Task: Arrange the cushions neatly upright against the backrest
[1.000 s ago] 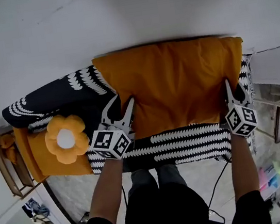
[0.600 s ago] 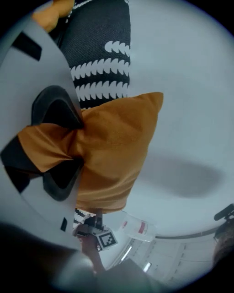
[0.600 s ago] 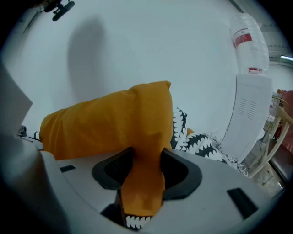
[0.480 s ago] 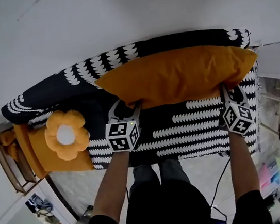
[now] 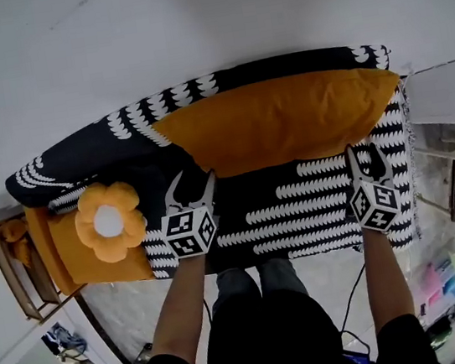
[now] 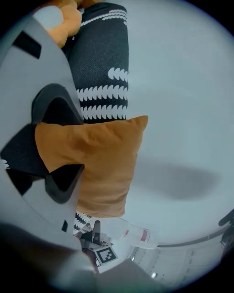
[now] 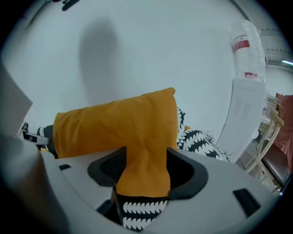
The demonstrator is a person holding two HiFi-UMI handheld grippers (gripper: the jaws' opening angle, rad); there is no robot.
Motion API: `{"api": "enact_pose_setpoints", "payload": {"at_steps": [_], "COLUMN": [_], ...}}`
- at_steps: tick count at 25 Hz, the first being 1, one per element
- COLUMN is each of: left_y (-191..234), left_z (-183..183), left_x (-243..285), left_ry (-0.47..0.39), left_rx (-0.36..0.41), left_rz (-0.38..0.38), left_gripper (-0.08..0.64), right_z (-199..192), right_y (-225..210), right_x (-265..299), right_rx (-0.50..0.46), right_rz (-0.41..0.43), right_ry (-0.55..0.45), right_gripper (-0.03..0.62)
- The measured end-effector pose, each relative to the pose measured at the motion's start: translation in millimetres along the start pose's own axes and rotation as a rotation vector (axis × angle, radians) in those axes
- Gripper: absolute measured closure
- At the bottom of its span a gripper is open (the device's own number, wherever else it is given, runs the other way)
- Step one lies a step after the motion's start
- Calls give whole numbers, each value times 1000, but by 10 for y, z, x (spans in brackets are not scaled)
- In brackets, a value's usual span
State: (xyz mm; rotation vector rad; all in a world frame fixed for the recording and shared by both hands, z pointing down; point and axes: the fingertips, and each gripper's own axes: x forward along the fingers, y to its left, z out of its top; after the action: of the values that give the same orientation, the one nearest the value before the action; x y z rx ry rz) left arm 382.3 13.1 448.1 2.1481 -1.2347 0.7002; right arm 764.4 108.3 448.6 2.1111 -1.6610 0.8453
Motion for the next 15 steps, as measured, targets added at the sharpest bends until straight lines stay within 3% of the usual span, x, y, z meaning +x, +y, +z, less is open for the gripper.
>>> {"api": "enact_pose_setpoints", "payload": {"at_steps": [9,15], "left_y": [318,1118], "left_z": [-54,-436], "left_x": [-625,-1276], "left_ry": [-92,-102], "left_rx": [-76,-158], "left_rz": [48,139], "left_gripper": [279,284], "right_z": [198,54], "right_y": [568,1630], "right_x": [-402,-470], "right_rx": [-92,-151], "right_rz": [114,235], "right_ry": [-21,-13], "right_gripper": [331,325]}}
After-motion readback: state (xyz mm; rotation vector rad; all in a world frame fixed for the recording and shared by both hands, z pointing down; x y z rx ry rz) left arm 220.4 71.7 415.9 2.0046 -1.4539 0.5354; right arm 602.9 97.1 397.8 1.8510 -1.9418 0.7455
